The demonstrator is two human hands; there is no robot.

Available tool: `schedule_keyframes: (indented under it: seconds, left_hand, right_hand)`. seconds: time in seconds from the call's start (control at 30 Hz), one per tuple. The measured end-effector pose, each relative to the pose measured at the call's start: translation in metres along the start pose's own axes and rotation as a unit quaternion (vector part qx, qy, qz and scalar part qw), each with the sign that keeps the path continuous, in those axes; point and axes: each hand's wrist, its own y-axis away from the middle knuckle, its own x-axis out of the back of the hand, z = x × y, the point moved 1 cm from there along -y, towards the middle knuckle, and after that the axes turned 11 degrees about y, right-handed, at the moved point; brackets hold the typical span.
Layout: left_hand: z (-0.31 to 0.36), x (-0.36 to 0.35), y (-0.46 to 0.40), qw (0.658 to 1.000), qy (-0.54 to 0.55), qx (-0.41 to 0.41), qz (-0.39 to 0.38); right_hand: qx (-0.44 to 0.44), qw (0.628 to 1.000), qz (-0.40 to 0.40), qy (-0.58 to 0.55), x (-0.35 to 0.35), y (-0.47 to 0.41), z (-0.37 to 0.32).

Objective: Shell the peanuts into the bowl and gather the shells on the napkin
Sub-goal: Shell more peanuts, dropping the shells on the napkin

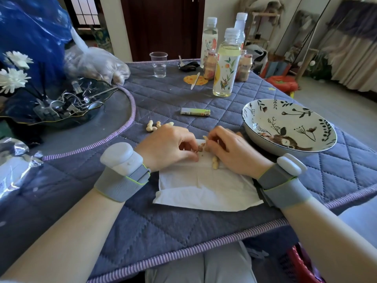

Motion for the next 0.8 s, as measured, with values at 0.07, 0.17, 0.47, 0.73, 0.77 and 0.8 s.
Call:
schedule_keyframes:
  seconds: [0.07, 0.17, 0.47, 0.73, 0.77, 0.8]
  left_hand:
    - [-0.001, 0.000, 0.001, 1.000, -0.024, -0.010, -0.001]
    - [-0.002, 0.003, 0.001, 1.000, -0.017, -0.007, 0.009]
    - [-0.002, 0.007, 0.004, 0.999, 0.027, 0.044, 0.008]
    - [0.008, 0.008, 0.007, 0.992, 0.067, 0.080, -0.076]
    - [0.007, 0.008, 0.006, 0.990, 0.076, 0.087, -0.076]
    - [0.005, 0.008, 0.006, 0.990, 0.084, 0.089, -0.067]
  right_hand:
    - [-0.004, 1.000, 0.001, 0.000, 0.000, 0.000, 0.001]
    - [-0.017, 1.000, 0.014, -0.022, 0.000, -0.001, 0.002]
    - [-0.062, 0.997, 0.042, 0.007, 0.005, -0.006, 0.006]
    - [0.007, 0.998, -0.038, 0.056, 0.024, 0.007, -0.001]
    - [0.007, 0.998, -0.038, 0.048, 0.025, 0.007, -0.002]
    - [-0.001, 0.999, -0.029, 0.040, 0.025, 0.005, -0.002]
